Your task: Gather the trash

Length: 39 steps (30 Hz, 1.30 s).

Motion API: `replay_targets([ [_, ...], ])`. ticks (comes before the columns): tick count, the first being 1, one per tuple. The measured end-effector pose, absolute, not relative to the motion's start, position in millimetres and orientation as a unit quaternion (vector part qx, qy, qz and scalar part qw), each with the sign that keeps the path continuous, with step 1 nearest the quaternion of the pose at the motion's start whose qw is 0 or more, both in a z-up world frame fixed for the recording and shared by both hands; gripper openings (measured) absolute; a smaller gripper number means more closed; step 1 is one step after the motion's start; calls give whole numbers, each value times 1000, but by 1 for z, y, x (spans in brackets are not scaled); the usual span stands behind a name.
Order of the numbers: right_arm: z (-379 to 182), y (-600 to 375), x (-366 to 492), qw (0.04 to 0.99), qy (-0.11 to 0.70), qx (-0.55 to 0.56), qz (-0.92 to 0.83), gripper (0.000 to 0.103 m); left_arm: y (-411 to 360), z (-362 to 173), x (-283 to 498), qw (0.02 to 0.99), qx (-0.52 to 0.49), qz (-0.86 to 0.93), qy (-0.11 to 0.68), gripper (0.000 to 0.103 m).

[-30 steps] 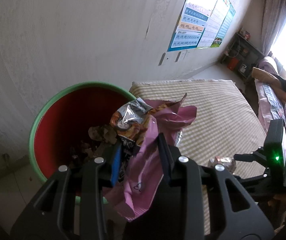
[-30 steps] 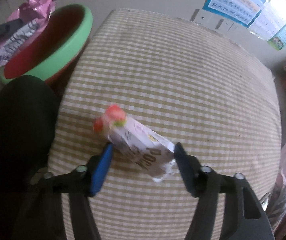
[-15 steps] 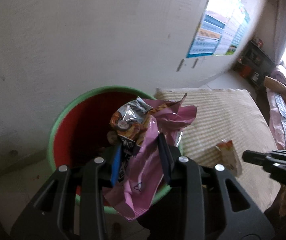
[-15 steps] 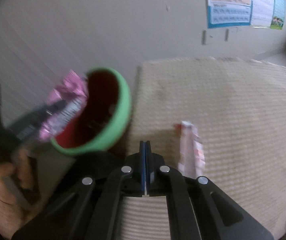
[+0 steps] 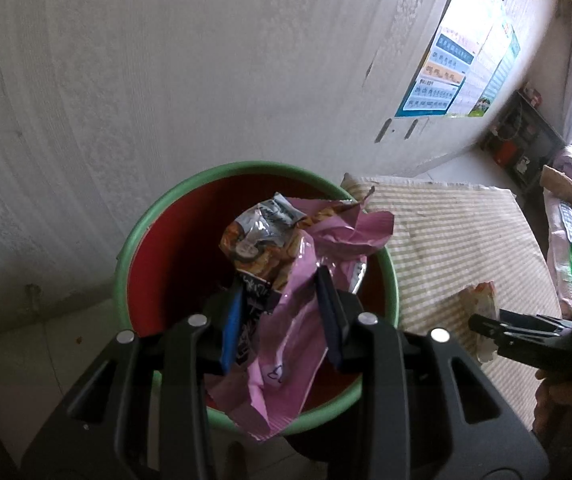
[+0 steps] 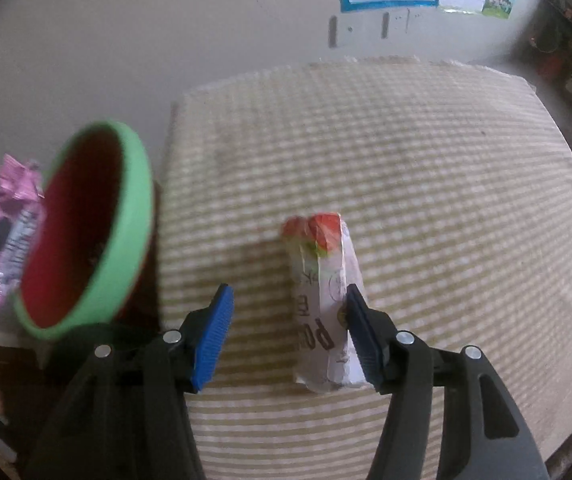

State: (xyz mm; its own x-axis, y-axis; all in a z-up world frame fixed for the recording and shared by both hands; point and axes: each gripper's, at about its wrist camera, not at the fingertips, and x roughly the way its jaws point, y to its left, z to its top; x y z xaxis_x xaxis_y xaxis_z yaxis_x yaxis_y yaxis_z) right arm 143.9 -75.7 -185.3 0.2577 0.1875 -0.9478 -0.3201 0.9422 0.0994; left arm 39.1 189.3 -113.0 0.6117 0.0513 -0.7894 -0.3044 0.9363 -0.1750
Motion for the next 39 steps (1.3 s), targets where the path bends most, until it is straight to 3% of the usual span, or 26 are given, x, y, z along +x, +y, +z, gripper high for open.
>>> replay_targets([
  [1, -186, -77, 144, 792, 587, -62, 155, 45, 190, -114, 42, 885, -147, 101, 430, 33],
  [2, -185, -77, 145, 794, 585, -67, 149, 26, 191, -115, 43, 884, -148, 101, 432, 33],
  [9, -146, -68, 141, 797, 559, 38, 225, 23, 195, -121, 45, 880, -148, 116, 437, 35],
  [11, -127, -49, 136, 792, 543, 65, 271, 23, 197, -122, 46, 879, -145, 130, 436, 41],
  [14, -107, -21, 133, 784, 526, 86, 319, 27, 203, -122, 46, 877, -149, 146, 432, 60],
  [22, -84, -16, 121, 793, 498, 105, 335, 51, 188, -102, 42, 892, -118, 141, 412, 69],
  [25, -71, -42, 111, 817, 477, 100, 309, 57, 171, -90, 40, 902, -109, 123, 399, 78],
  [27, -62, -63, 97, 836, 458, 91, 287, 67, 156, -80, 39, 910, -107, 103, 386, 82],
  [30, -50, -95, 76, 868, 427, 69, 245, 72, 126, -61, 38, 928, -103, 70, 351, 97],
  [39, -19, -184, 22, 928, 332, 82, 149, 97, 20, -7, 30, 967, -34, -11, 253, 98],
])
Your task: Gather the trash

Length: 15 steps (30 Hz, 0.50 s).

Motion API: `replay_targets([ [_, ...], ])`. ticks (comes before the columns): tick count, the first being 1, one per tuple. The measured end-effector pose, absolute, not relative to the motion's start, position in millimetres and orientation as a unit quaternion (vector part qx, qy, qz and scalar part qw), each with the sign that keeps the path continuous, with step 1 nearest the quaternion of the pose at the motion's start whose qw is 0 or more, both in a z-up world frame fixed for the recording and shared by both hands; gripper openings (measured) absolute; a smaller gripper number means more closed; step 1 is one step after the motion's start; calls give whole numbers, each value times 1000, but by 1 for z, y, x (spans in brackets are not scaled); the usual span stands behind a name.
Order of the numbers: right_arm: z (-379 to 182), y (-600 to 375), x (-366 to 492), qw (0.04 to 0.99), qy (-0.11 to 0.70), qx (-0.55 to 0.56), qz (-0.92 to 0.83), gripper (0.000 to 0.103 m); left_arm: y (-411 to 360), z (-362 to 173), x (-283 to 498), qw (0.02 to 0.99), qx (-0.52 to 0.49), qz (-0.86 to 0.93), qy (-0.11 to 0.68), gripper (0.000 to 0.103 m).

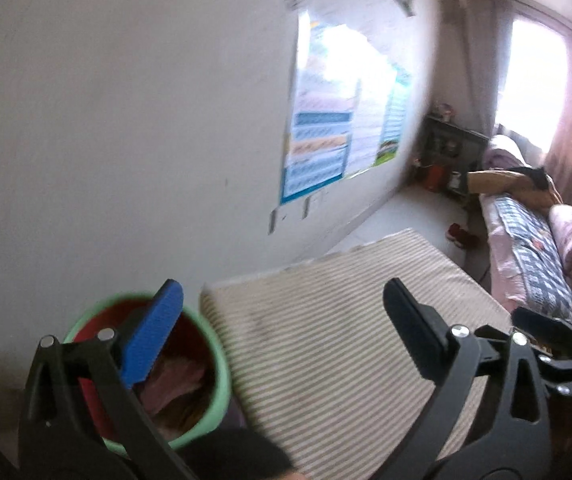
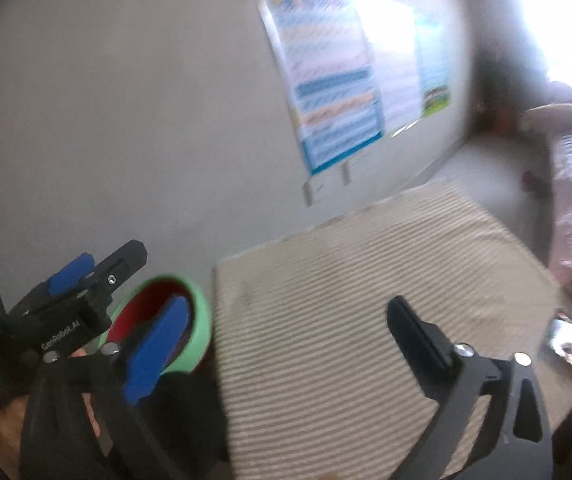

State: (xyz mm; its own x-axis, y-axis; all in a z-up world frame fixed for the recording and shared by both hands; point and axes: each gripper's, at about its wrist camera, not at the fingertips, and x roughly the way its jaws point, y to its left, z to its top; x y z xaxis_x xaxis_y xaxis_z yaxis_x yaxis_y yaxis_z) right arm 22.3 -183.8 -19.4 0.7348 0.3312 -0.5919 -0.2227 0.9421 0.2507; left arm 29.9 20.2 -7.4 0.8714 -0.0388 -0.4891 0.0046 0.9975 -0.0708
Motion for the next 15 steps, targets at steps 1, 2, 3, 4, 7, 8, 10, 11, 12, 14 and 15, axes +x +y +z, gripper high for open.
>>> replay_targets([
  [1, -16, -192, 19, 935, 316, 83, 137, 97, 9, -3, 31, 967, -24, -23, 252, 98],
  [2, -11, -199, 12, 943, 297, 84, 122, 97, 0, 0, 32, 967, -16, -33, 253, 98],
  [3, -5, -206, 6, 950, 279, 85, 108, 97, -10, 4, 33, 967, -8, -38, 252, 98],
  [4, -1, -211, 4, 954, 267, 87, 100, 97, -18, 8, 32, 968, 0, -34, 249, 98],
  [7, 6, -228, -3, 966, 234, 91, 67, 97, -35, 17, 32, 971, 19, -21, 237, 98],
  [8, 8, -232, -5, 968, 229, 90, 58, 97, -38, 21, 31, 972, 21, -21, 234, 98],
  [10, 9, -240, -7, 972, 218, 84, 29, 97, -42, 26, 30, 971, 15, -23, 236, 98],
  [11, 10, -243, -9, 973, 215, 82, 22, 97, -43, 28, 30, 971, 11, -24, 238, 98],
  [12, 10, -246, -11, 974, 212, 82, 18, 97, -44, 30, 30, 971, 5, -23, 240, 98],
  [14, 11, -254, -14, 974, 207, 88, 13, 97, -45, 32, 29, 970, 1, -23, 242, 98],
  [15, 9, -257, -15, 974, 206, 91, 11, 97, -46, 32, 28, 970, 2, -24, 243, 98],
])
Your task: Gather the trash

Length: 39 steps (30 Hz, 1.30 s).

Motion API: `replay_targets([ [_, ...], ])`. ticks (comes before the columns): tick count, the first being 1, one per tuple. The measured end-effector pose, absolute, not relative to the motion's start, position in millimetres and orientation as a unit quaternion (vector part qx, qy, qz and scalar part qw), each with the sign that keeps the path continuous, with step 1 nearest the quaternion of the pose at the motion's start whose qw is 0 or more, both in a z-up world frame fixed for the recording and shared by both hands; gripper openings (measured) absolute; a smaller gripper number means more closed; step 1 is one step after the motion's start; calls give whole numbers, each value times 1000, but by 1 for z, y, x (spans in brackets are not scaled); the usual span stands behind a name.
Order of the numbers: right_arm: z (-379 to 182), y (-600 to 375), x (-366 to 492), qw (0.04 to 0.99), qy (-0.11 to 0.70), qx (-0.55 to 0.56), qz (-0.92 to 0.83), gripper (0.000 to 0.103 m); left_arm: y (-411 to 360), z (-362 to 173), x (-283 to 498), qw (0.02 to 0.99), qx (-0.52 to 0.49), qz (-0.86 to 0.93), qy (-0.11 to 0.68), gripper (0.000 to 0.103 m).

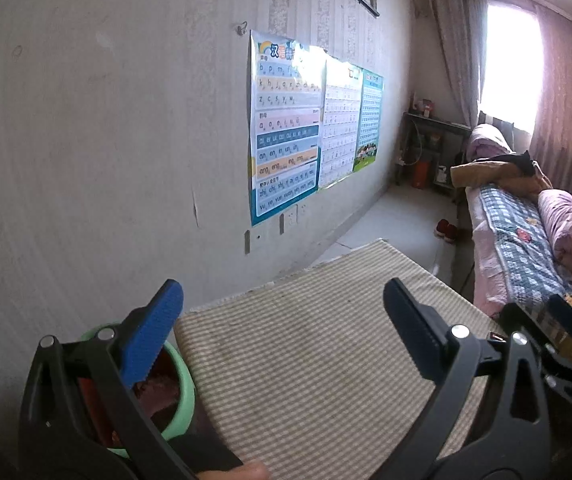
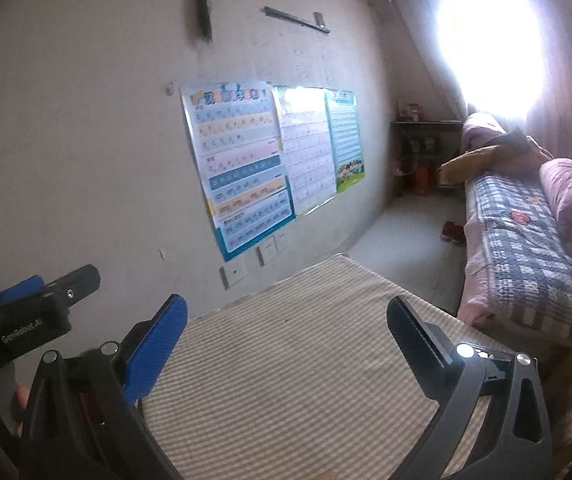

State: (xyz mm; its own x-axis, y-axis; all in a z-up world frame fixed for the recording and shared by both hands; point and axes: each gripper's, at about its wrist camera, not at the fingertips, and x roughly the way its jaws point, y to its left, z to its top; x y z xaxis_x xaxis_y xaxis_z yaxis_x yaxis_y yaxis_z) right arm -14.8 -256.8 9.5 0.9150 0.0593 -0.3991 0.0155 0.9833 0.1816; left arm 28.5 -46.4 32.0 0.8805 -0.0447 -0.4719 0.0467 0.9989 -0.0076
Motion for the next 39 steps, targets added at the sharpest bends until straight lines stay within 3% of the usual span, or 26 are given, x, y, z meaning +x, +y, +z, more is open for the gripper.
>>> replay_targets([
  [39, -34, -264, 5, 955, 280, 102, -1, 97, -37, 5, 38, 958, 2, -35, 284, 98],
])
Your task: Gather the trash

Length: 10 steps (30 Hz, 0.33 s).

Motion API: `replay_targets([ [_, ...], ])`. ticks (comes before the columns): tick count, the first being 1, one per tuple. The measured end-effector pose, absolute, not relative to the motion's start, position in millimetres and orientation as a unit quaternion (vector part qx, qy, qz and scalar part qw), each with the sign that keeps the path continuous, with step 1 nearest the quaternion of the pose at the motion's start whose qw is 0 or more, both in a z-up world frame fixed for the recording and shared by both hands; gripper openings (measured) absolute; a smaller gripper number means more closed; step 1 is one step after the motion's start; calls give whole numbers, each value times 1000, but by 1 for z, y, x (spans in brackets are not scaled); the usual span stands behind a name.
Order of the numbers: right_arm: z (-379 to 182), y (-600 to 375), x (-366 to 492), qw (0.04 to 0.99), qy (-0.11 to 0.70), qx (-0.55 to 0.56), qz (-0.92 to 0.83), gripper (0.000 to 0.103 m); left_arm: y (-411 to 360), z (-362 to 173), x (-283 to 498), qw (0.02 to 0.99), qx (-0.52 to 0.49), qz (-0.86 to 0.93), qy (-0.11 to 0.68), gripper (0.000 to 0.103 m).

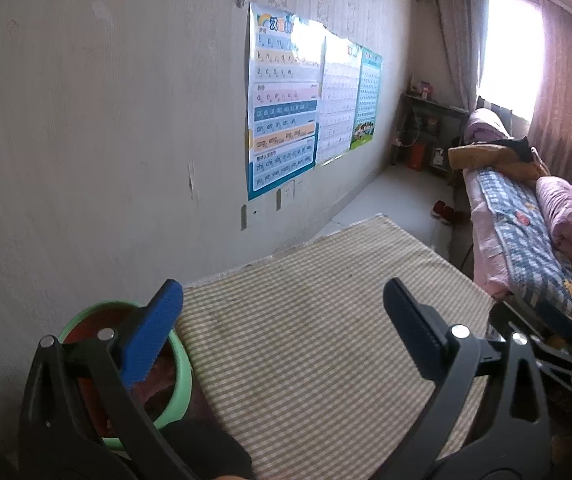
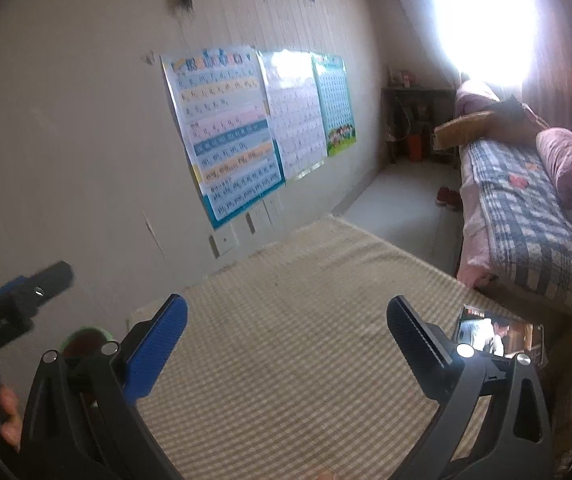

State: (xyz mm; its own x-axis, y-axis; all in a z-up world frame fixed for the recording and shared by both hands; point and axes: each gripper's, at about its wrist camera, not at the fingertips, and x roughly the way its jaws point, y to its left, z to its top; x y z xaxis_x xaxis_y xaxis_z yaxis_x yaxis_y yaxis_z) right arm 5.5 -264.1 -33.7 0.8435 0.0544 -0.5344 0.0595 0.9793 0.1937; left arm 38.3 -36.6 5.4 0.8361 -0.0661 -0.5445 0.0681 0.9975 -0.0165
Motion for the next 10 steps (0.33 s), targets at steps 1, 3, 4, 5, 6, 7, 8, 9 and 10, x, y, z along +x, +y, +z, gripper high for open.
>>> replay_targets([
  [1, -40, -265, 9, 951, 291, 101, -5, 97, -36, 3, 39, 957, 3, -36, 289, 98],
  [3, -61, -271, 22, 937, 333, 103, -18, 97, -32, -7, 44, 948, 1, -39, 316, 98],
  [4, -78, -277, 32, 925, 364, 109, -29, 97, -29, -13, 46, 943, -3, -38, 329, 98],
  [5, -89, -282, 39, 917, 381, 116, -36, 97, -26, -18, 48, 940, -6, -38, 338, 98],
  [6, -104, -290, 49, 905, 402, 129, -48, 97, -22, -25, 49, 937, -10, -37, 348, 98],
  [7, -114, -296, 55, 898, 415, 137, -59, 97, -17, -31, 49, 935, -11, -33, 354, 98],
  [8, -126, -305, 65, 888, 428, 145, -79, 97, -15, -36, 49, 933, -10, -30, 358, 98],
  [9, -136, -312, 75, 884, 435, 141, -101, 97, -11, -42, 48, 931, -7, -27, 364, 98],
  [10, -144, -317, 84, 882, 437, 125, -122, 97, -8, -49, 48, 928, -4, -25, 373, 98],
])
